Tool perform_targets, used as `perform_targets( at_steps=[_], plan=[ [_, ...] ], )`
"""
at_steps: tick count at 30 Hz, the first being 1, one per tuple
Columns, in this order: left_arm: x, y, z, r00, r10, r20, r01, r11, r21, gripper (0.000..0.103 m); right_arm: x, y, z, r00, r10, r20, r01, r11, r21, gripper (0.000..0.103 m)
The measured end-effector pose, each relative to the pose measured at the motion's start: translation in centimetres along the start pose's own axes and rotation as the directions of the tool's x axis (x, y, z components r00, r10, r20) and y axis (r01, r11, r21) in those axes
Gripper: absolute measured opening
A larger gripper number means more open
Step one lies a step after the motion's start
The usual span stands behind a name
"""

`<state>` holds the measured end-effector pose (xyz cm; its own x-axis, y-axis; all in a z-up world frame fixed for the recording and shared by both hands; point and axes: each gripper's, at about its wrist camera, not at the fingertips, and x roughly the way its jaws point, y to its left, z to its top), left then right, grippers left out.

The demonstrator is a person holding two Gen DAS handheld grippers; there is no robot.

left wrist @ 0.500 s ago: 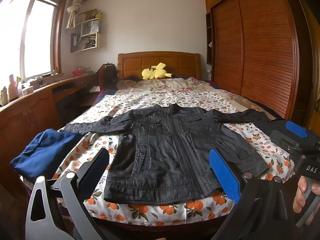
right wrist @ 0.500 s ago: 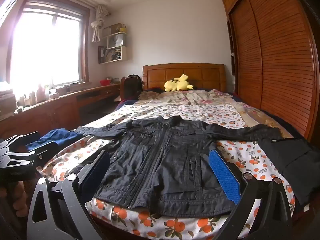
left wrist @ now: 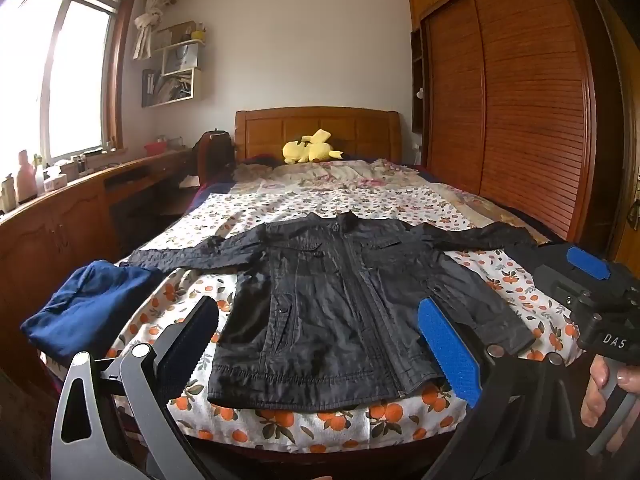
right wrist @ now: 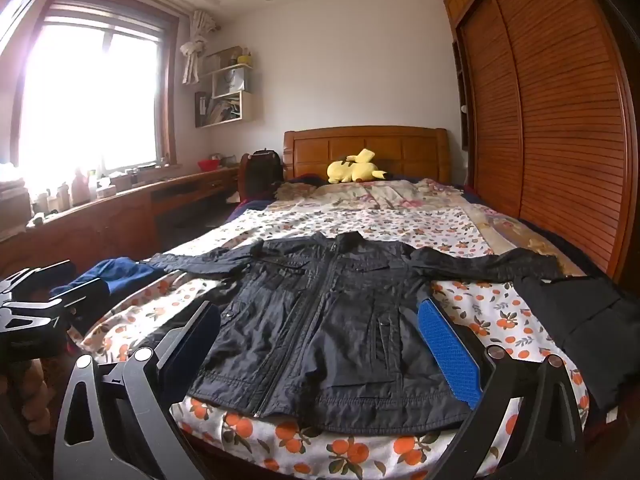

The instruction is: Fold large clothes

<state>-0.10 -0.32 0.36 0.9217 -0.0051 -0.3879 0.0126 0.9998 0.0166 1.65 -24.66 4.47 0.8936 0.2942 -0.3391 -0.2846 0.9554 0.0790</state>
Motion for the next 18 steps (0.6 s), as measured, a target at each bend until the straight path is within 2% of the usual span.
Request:
perform_targets(
  at_steps=[18],
  plan=[
    [-0.84, -0.15, 0.42, 1.000, 0.001, 0.016, -0.001, 1.000, 0.000, 0.101, -0.04, -0.03, 0.01, 1.000, 0.000, 0.002, 0.000, 1.000, -0.001, 0.096]
  ],
)
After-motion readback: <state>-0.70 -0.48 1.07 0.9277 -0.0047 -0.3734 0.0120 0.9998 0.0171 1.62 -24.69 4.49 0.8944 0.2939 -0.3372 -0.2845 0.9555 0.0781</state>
